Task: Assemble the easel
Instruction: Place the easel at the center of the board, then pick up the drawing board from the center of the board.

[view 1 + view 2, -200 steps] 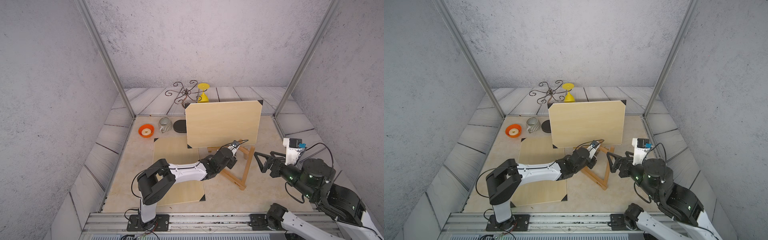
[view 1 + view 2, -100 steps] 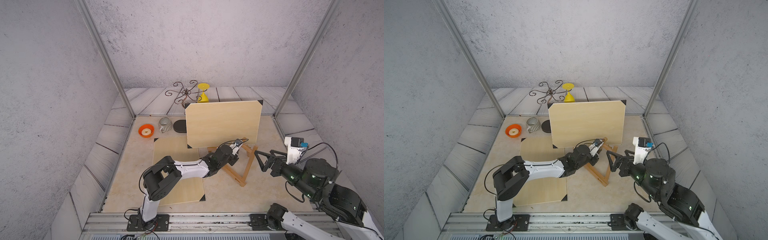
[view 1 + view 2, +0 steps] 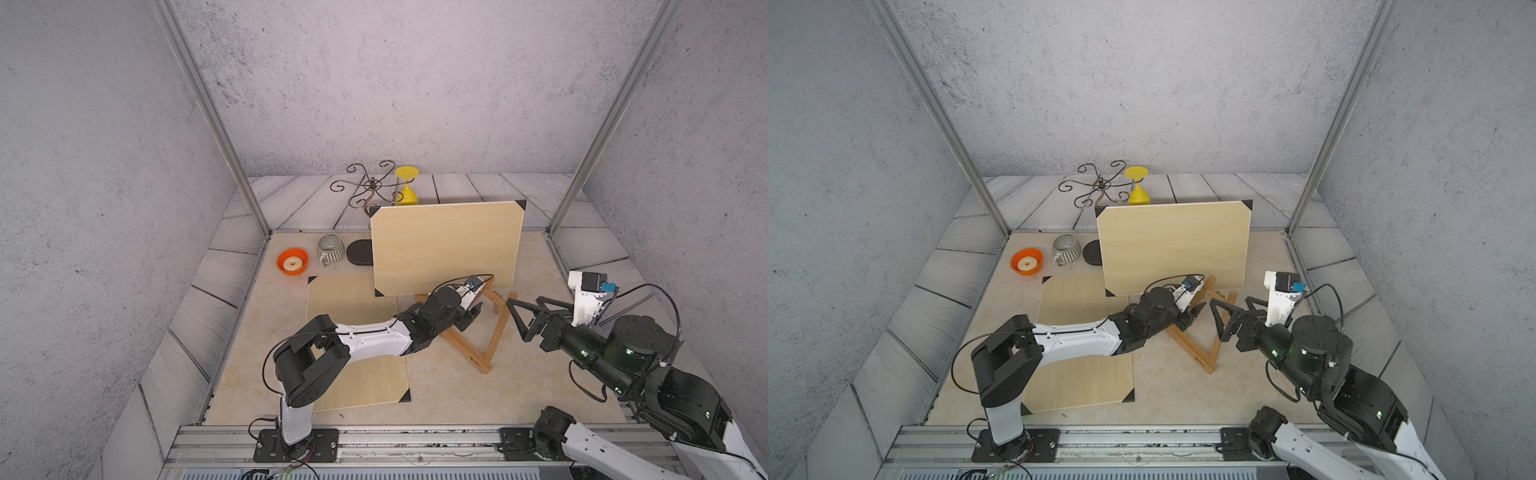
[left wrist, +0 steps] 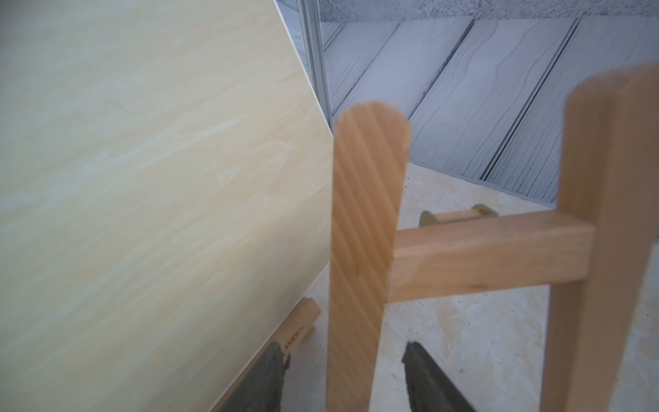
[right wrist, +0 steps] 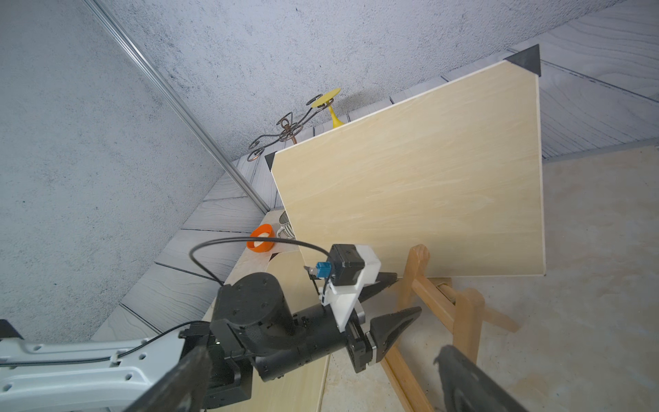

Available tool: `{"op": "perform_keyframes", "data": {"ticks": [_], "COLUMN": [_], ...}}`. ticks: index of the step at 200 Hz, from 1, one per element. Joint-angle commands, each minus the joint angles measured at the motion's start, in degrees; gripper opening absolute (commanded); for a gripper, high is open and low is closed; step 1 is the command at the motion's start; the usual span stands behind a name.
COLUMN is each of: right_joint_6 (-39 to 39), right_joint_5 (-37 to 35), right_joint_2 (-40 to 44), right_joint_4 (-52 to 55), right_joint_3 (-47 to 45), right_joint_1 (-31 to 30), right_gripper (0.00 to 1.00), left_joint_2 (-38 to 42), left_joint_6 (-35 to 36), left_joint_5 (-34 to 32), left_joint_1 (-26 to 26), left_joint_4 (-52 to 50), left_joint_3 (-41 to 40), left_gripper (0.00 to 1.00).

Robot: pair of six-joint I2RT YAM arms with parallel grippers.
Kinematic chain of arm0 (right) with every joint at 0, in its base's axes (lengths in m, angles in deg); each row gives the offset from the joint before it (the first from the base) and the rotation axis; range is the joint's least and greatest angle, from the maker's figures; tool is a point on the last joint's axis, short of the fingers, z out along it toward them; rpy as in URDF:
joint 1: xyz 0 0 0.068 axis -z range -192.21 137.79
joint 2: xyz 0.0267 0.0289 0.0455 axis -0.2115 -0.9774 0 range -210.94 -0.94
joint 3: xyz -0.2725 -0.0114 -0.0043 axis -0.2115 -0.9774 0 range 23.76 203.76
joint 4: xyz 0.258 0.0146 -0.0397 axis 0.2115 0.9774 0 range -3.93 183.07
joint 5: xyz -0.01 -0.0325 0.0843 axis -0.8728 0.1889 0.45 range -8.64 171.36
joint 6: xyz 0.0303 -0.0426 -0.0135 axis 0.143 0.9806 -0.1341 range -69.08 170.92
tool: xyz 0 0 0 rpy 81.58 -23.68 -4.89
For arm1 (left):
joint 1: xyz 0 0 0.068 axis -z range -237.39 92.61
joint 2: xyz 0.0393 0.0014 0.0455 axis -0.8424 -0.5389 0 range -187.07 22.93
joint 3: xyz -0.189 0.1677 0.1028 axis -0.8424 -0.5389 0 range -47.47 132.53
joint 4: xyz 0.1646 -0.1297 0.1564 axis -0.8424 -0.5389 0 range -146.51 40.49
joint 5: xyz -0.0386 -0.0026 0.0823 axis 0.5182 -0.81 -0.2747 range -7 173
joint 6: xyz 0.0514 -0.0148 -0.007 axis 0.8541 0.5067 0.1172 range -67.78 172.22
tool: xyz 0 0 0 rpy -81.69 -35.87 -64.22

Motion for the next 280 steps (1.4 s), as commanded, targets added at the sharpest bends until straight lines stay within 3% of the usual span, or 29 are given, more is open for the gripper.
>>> {"op": "perform_keyframes", "data": {"ticks": [1,56,77,115,141,189,211,280], "right_joint_6": [-0.11,1.11,1.09,0.42,-2.12,-7.78,-9.57,-10.91], "right_joint_5": [1.71,-0.66,-1.46,6.36,12.91,17.5,17.37,15.6], "right_joint_2": [-0.97,-2.28,-3.22,-7.02,-11.13,-20.93,-25.96,-41.11], "right_joint_4": [-0.75,4.84,6.43,2.94,-4.29,-15.39,-19.82,-26.22], "right_joint_3": [1.84,0.92,-1.24,-7.82,-14.85,-21.59,-22.24,-17.79], "right_joint_1": [-0.04,-0.03,-0.03,-0.06,-0.08,-0.95,-2.63,-7.58], "right_gripper": [0.99,0.99,0.99,0.99,0.99,0.99,0.99,0.99], "left_joint_2": [5.0,16.73,21.81,32.25,39.23,51.37,51.64,46.98], "left_joint_6": [-1.94,-8.4,-13.78,-20.91,-28.48,-35.86,-38.91,-44.52], "left_joint_5": [-0.4,-3.35,-4.38,-8.87,-7.06,-8.29,-6.29,-1.3], "left_joint_1": [-0.43,-1.38,-3.42,-6.44,-12.45,-24.24,-31.57,-45.97], "left_joint_4": [-0.48,-4.59,-11.65,-24.79,-34.32,-48.77,-54.97,-55.15], "left_joint_3": [-3.41,-13.02,-14.32,-18.17,-21.15,-26.99,-27.3,-34.58], "left_gripper": [0.62,0.69,0.7,0.71,0.74,0.81,0.84,0.89]}}
